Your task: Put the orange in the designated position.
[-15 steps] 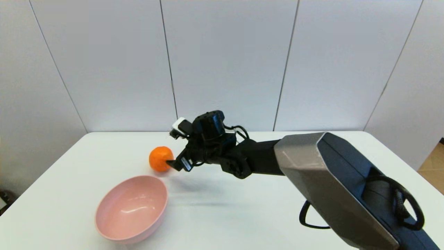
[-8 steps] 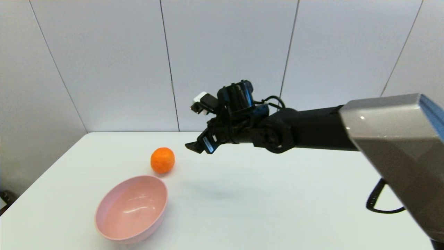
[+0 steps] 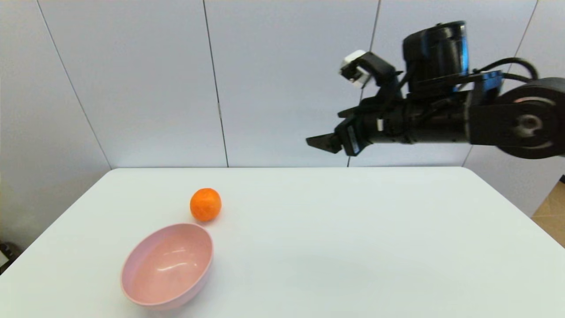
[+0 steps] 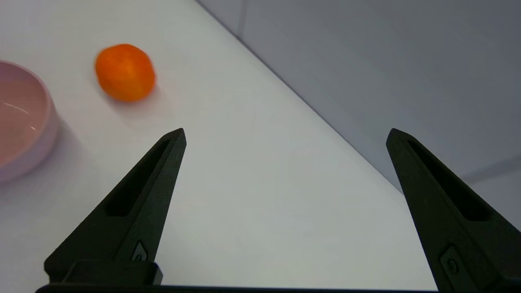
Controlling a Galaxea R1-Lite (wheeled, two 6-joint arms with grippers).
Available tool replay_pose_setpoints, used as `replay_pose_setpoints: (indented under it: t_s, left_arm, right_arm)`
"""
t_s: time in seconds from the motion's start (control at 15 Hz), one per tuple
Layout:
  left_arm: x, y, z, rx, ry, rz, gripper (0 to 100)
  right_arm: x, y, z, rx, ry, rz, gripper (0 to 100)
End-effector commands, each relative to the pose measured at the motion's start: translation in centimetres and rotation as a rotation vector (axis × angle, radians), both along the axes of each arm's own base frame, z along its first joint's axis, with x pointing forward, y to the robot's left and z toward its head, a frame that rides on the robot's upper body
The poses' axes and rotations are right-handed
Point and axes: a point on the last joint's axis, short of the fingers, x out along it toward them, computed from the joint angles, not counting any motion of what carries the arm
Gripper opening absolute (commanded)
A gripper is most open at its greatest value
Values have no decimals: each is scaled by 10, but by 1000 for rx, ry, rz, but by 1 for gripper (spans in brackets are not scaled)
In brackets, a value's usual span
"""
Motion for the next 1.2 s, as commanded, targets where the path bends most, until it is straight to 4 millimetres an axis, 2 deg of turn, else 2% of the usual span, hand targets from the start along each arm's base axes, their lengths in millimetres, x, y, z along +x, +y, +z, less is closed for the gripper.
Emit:
replay_pose_setpoints:
  t_s: [0.07,0.2,0.4,0.6,1.2]
  left_arm:
    - [0,0,0,0,-1,0,100]
    - [0,0,0,0,0,0,100]
    - [0,0,0,0,0,0,100]
    - [0,0,0,0,0,0,100]
    - [0,0,0,0,2,0,100]
  right_arm:
    - [-55,-99,22,23,-46,-227,100]
    - [-69,-120,20,23,-45,-298,100]
    - [-91,-137,13,22,-36,-357,100]
    - [-111,-147,9,23,-46,-389,100]
    - [-178,-169,-20,6,17,-503,100]
